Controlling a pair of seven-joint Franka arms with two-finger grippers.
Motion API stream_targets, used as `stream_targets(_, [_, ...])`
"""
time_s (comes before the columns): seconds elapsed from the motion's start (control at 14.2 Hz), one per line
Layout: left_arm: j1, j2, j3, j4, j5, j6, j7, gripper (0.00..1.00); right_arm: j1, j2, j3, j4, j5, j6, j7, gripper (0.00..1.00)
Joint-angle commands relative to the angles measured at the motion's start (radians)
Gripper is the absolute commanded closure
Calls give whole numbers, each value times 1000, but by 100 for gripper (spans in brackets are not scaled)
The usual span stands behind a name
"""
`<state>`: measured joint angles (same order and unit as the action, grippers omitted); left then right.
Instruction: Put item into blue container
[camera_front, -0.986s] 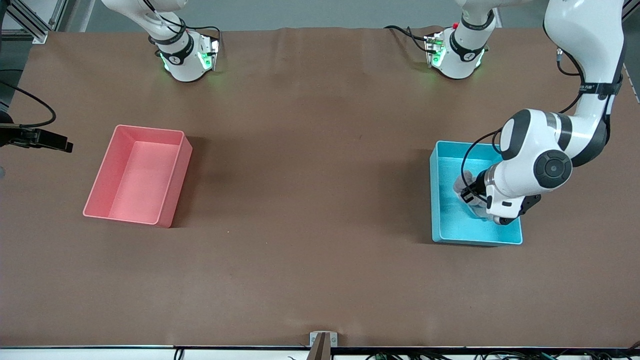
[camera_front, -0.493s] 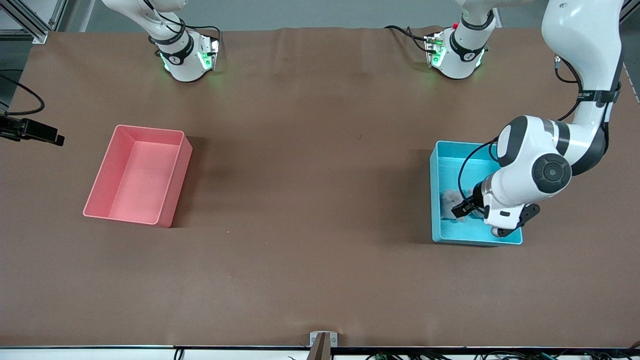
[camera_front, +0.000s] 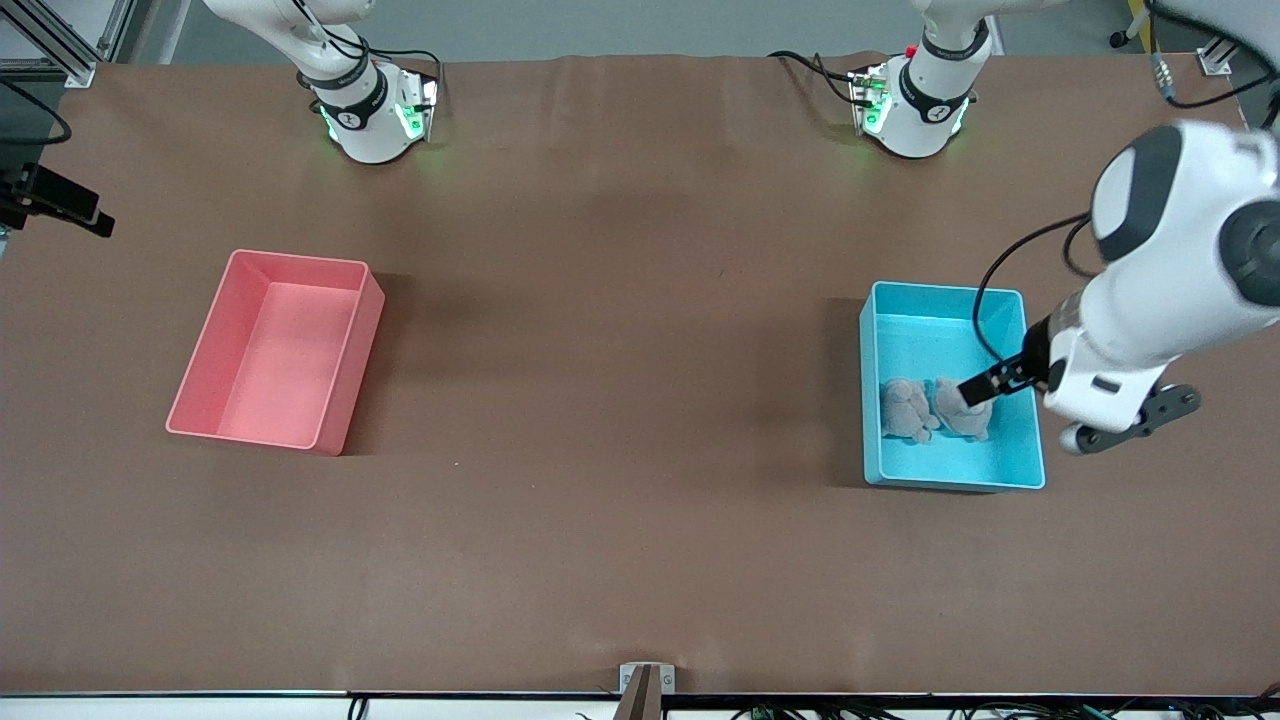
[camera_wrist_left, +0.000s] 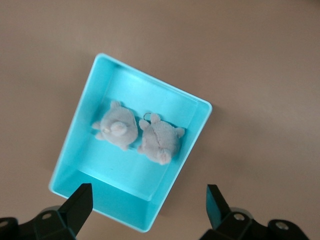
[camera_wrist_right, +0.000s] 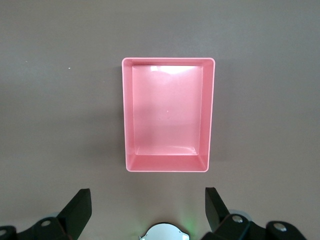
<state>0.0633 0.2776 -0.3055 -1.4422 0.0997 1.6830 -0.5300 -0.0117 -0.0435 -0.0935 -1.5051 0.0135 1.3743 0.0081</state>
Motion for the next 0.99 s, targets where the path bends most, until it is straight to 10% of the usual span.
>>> stream_targets(0.0, [4,-113,-10,-10,26,-48,114,0,-17,-55,15,-38,8,2,-19,0])
stream_targets(0.92, [-174,-445,238,-259,-114,-187,363,0,-16,-42,12,65,0,-110,-51,0])
